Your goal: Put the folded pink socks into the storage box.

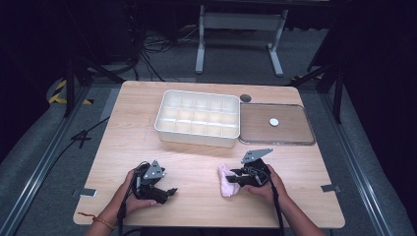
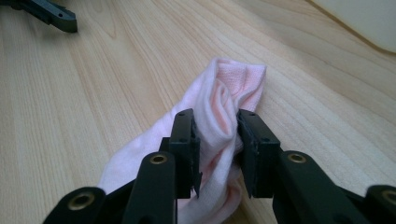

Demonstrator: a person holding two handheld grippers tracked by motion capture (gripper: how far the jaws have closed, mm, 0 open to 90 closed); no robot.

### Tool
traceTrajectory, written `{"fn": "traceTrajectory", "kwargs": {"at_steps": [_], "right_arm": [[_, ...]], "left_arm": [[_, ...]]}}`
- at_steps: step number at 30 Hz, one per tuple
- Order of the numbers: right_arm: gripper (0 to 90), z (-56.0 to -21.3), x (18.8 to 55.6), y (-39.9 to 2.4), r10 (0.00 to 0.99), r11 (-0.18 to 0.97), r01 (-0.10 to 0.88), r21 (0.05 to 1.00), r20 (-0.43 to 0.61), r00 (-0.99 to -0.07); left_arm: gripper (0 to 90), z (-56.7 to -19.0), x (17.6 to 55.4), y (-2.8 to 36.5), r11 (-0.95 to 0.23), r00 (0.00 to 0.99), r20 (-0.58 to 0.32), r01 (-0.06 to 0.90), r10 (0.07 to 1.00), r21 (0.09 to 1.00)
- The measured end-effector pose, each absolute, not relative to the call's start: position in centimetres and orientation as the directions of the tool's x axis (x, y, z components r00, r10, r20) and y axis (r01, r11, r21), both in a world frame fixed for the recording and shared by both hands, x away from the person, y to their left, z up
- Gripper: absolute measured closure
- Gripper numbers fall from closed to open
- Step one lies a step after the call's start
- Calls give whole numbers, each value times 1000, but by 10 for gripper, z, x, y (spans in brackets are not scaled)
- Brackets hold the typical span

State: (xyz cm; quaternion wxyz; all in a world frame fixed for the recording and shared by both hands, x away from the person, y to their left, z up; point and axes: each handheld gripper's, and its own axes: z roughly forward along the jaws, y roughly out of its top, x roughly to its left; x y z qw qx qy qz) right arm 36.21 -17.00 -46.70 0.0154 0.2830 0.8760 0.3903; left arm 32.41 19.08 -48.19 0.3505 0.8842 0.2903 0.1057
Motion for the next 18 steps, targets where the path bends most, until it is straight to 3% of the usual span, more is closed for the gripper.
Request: {"fn": "traceTrajectory", "kwargs": {"at_steps": [18], "right_arm": [[702,-449,352,-180,514,509,416,754,121,-849]], "left_arm": [[127,-483,327,190,-590,817,-10,426,577,686]]}}
